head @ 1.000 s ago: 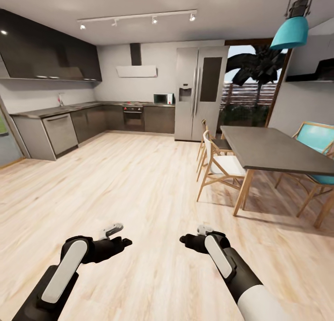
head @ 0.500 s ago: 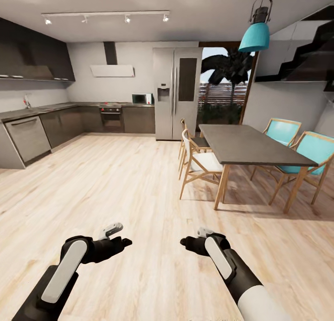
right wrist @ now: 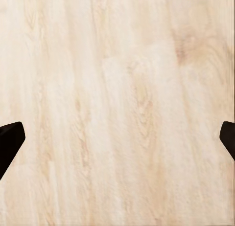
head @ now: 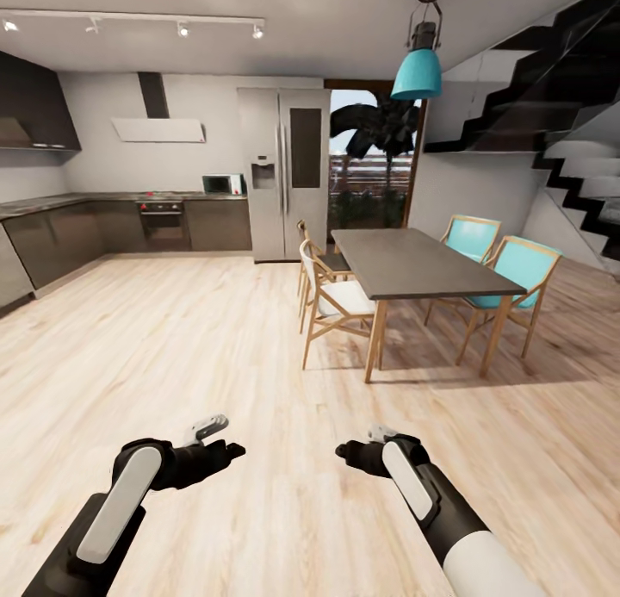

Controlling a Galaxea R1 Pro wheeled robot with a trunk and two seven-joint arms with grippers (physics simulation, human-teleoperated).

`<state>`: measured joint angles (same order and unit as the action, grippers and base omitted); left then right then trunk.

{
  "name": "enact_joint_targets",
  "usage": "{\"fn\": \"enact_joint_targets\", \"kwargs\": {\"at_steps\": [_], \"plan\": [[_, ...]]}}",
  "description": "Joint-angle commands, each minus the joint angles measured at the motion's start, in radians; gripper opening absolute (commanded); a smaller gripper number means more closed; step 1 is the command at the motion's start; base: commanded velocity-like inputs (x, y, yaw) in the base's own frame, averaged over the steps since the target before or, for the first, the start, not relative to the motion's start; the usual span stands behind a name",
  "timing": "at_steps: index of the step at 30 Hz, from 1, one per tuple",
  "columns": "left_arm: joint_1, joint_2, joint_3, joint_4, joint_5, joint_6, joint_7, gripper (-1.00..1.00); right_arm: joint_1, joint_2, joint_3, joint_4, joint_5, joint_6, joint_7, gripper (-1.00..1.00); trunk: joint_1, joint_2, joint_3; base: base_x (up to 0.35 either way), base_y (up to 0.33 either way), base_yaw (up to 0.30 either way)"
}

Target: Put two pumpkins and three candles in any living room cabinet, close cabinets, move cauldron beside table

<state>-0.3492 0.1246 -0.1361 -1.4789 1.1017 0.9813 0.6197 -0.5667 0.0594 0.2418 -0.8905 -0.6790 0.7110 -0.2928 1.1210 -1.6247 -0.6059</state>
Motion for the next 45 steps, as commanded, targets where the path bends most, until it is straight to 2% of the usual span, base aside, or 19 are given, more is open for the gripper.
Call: {"fn": "enact_joint_targets", "kwargs": {"at_steps": [1,27,45], "plan": [[-0.001,0.001,-0.001,-0.001,0.010,0.000,0.010,1.00,-0.001,-0.001,0.002,0.000,-0.011,0.001,-0.010,1.00,0.000,-0.001,-0.001,0.000,0.000,-0.287],[0.000,0.000,-0.002,-0.001,0.006,0.000,0.010,1.00,-0.001,-0.001,0.002,0.004,-0.010,0.001,-0.009,1.00,0.000,-0.001,0.005,0.009,0.000,-0.287],[0.000,0.000,-0.002,-0.001,0.006,0.000,0.011,1.00,-0.001,-0.001,0.002,0.002,-0.008,0.001,-0.010,1.00,0.000,-0.001,0.015,0.295,0.000,-0.286]]}}
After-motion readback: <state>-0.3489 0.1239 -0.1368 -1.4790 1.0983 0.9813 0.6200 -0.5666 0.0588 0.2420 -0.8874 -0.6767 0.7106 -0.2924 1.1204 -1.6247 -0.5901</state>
